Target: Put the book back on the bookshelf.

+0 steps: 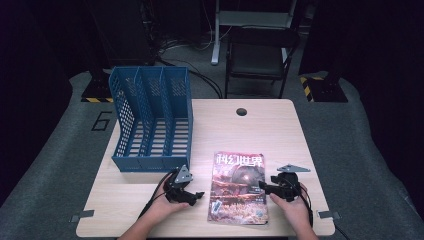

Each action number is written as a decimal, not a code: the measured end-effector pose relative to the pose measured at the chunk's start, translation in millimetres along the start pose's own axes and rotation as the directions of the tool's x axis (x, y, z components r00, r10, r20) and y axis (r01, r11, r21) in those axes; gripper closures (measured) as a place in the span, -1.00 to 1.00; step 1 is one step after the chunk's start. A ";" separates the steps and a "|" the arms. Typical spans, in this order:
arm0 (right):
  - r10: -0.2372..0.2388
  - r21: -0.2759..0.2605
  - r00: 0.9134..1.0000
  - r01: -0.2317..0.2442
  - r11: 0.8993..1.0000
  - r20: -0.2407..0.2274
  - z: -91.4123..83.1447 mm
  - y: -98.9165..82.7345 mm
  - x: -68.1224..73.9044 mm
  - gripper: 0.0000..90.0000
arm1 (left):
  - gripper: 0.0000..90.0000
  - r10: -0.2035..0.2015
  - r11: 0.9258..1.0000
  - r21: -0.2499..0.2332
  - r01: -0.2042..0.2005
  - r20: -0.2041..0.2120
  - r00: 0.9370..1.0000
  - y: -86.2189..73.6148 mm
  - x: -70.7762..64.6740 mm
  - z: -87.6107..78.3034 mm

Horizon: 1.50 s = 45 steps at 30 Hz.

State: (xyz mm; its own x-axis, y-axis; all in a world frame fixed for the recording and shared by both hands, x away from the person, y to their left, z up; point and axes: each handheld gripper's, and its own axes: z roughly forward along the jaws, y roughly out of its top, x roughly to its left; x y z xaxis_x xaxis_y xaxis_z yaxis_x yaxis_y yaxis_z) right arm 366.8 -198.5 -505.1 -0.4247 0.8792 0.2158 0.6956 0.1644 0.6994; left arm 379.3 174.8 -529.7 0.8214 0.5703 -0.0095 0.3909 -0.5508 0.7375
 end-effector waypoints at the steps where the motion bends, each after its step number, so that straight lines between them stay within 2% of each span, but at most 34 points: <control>1: 0.022 0.019 1.000 -0.021 1.000 -0.008 2.1 -0.2 3.1 -0.14 | -0.66 -0.008 1.000 -0.005 0.008 -0.011 1.000 0.0 -1.0 0.6; 3: 0.018 0.019 1.000 -0.017 1.000 -0.013 3.7 -0.1 4.0 -0.15 | -0.66 -0.017 1.000 0.001 0.017 -0.012 1.000 0.7 -1.9 0.3; 4: 0.007 0.022 1.000 -0.007 1.000 -0.010 5.0 0.1 4.1 -0.15 | -0.66 -0.007 1.000 0.009 0.007 -0.012 1.000 1.0 -1.9 0.0; 7: -0.003 0.025 1.000 0.003 1.000 -0.018 9.6 0.4 7.1 -0.17 | -0.64 -0.031 0.999 0.017 0.031 -0.007 0.999 3.4 -4.9 -0.1; 8: -0.006 0.028 1.000 0.007 1.000 -0.020 10.4 0.2 7.7 -0.17 | -0.64 -0.069 0.998 0.010 0.069 0.018 0.997 5.2 -7.2 0.5; 9: -0.004 0.031 1.000 0.004 1.000 -0.018 11.4 -0.1 8.7 -0.17 | -0.63 -0.086 0.996 -0.005 0.086 0.028 0.996 6.3 -8.1 1.3; 12: 0.006 0.034 1.000 -0.005 0.999 -0.008 12.7 -0.9 11.0 -0.17 | -0.61 -0.106 0.994 0.000 0.106 0.048 0.993 8.7 -11.3 2.5; 13: 0.001 0.032 1.000 -0.001 1.000 -0.005 13.0 -1.0 11.0 -0.17 | -0.60 -0.100 0.995 0.013 0.099 0.063 0.993 10.1 -12.0 2.0; 14: 0.001 0.031 1.000 -0.001 1.000 -0.005 13.1 -1.1 11.2 -0.17 | -0.60 -0.125 0.992 0.004 0.125 0.077 0.989 10.8 -15.7 3.7; 15: 0.006 0.033 1.000 -0.006 0.999 -0.004 13.3 -1.2 11.3 -0.17 | -0.60 -0.114 0.993 0.001 0.114 0.077 0.991 12.0 -18.2 5.1; 17: 0.013 0.036 1.000 -0.013 0.999 -0.003 13.7 -1.3 11.4 -0.17 | -0.60 -0.107 0.994 0.011 0.106 0.102 0.989 14.5 -24.3 7.0; 18: 0.017 0.040 1.000 -0.017 0.999 -0.003 14.5 -1.6 11.5 -0.17 | -0.60 -0.091 0.996 0.012 0.090 0.102 0.991 15.5 -27.1 8.1; 20: 0.021 0.039 1.000 -0.021 0.999 0.000 15.2 -2.1 12.5 -0.19 | -0.60 -0.091 0.996 0.016 0.090 0.127 0.988 17.5 -33.1 10.1; 21: 0.023 0.038 1.000 -0.023 0.999 0.001 15.4 -2.0 12.9 -0.20 | -0.60 -0.089 0.996 0.010 0.088 0.118 0.989 18.1 -35.7 11.4; 23: 0.030 0.034 1.000 -0.030 0.999 0.000 15.5 -2.2 13.1 -0.20 | -0.60 -0.089 0.996 0.011 0.088 0.140 0.986 19.4 -38.4 12.8; 25: 0.054 0.026 0.999 -0.054 0.998 -0.008 15.4 -2.7 12.5 -0.20 | -0.61 -0.114 0.993 0.004 0.114 0.133 0.984 21.7 -43.3 15.9; 26: 0.062 0.025 0.998 -0.062 0.998 -0.007 15.1 -2.8 12.0 -0.20 | -0.61 -0.114 0.993 0.004 0.114 0.133 0.984 21.7 -43.3 15.9; 27: 0.076 0.022 0.997 -0.075 0.997 -0.005 14.9 -2.9 12.0 -0.16 | -0.61 -0.124 0.992 0.004 0.124 0.118 0.985 23.1 -45.0 16.9; 28: 0.081 0.019 0.997 -0.082 0.996 0.003 14.7 -3.0 11.7 -0.15 | -0.61 -0.137 0.991 0.015 0.137 0.123 0.983 24.4 -46.4 17.1; 29: 0.103 0.022 0.995 -0.103 0.994 0.011 14.1 -3.3 13.2 -0.16 | -0.61 -0.148 0.989 0.008 0.148 0.106 0.983 25.3 -48.8 18.3; 30: 0.098 0.020 0.995 -0.099 0.995 0.018 14.1 -3.4 13.4 -0.17 | -0.61 -0.153 0.988 0.007 0.153 0.099 0.983 26.2 -51.2 19.4; 32: 0.090 0.021 0.996 -0.090 0.996 0.021 14.6 -3.4 14.3 -0.19 | -0.60 -0.101 0.995 0.015 0.100 0.069 0.993 27.8 -58.7 22.2; 33: 0.090 0.021 0.996 -0.090 0.996 0.021 14.6 -3.4 14.3 -0.19 | -0.60 -0.101 0.995 0.015 0.100 0.069 0.993 27.8 -58.7 22.2; 36: 0.089 0.019 0.996 -0.090 0.996 0.026 15.6 -3.4 16.9 -0.20 | -0.61 -0.056 0.998 0.009 0.056 0.053 0.997 27.6 -66.4 24.9; 37: 0.089 0.019 0.996 -0.090 0.996 0.026 15.6 -3.4 16.9 -0.20 | -0.61 -0.056 0.998 0.005 0.055 0.051 0.997 27.1 -66.4 24.9; 38: 0.091 0.016 0.995 -0.092 0.996 0.029 15.9 -3.4 17.3 -0.20 | -0.61 -0.055 0.998 0.015 0.054 0.067 0.996 26.9 -65.1 23.6; 39: 0.096 0.012 0.995 -0.096 0.995 0.030 16.2 -3.4 17.3 -0.23 | -0.60 -0.057 0.998 -0.004 0.058 0.059 0.997 25.7 -65.7 24.5; 42: 0.094 0.009 0.995 -0.095 0.995 0.033 16.9 -3.4 18.5 -0.27 | -0.60 -0.060 0.998 -0.021 0.062 0.055 0.997 23.7 -66.7 24.8; 43: 0.112 0.015 0.993 -0.112 0.994 0.036 17.4 -3.0 21.6 -0.30 | -0.60 -0.058 0.998 -0.026 0.059 0.054 0.997 23.1 -66.7 24.8; 45: 0.115 0.015 0.993 -0.116 0.993 0.038 17.5 -2.8 21.9 -0.30 | -0.61 -0.055 0.998 -0.033 0.056 0.051 0.997 22.0 -67.2 24.8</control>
State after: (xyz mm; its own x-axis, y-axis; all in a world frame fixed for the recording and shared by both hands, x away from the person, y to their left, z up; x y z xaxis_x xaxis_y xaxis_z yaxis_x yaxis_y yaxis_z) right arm 365.7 -171.9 -514.4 -0.3199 0.9085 0.2690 0.7486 0.0683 0.6595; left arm 343.0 109.3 -529.6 0.8188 0.5678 -0.0843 0.4229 -0.4974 0.7575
